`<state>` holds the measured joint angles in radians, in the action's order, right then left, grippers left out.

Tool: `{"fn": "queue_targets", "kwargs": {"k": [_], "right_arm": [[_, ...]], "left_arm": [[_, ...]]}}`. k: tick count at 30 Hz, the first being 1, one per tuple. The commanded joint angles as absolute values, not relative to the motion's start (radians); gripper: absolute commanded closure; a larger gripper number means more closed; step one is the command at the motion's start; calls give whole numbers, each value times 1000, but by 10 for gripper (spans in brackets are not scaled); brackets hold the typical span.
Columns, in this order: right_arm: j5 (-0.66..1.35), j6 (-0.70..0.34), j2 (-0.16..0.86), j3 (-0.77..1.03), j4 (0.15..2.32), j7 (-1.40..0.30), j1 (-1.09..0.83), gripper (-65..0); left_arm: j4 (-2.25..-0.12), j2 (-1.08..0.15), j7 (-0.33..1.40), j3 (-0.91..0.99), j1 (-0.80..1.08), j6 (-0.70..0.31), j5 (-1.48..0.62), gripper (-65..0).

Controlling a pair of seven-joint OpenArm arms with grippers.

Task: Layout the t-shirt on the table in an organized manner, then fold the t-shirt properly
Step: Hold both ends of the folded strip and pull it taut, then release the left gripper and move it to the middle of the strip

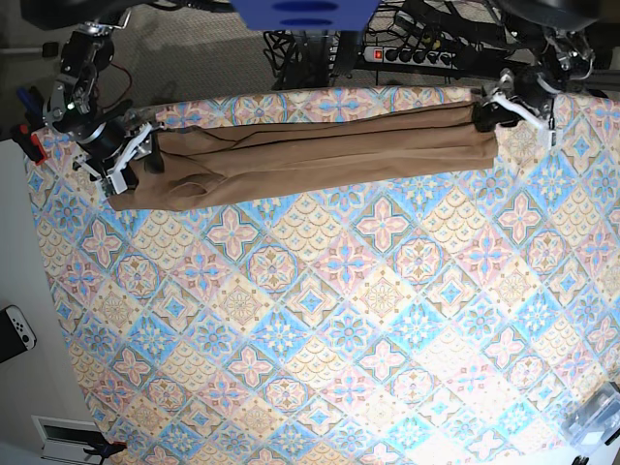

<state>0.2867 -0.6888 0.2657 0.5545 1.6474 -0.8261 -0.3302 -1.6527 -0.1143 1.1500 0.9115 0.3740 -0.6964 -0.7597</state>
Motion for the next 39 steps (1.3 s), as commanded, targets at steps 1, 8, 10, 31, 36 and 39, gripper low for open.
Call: {"fn": "queue_targets", "kwargs": {"k": [1,8,10,31,36,39], "right_arm": [[306,-693,282,559,1666,-808,-323,-334],[306,-693,280,559,1673,-808,-323,-334],[306,-693,280,559,1673,-808,-325,-334],[306,-693,280,565,1673,-802,-328,-334],[306,-693,280,564,1673,-802,-328,-334],[306,-693,278,562,1673,-802,-328,-334]], "left_arm": [[-1658,-120,1159,891,374,-698,-766,-348],[-1630,-111,1159,783,354,-698,-739,-342],[-1616,-111,1159,782,341,-698,-730,-340],[-1659,-203,1164,819,188,-698,-708,0],[-1696,-243,1181,774,173,-698,-707,0],[-1801,-232,1228,719,179,-698,-685,0]]}}
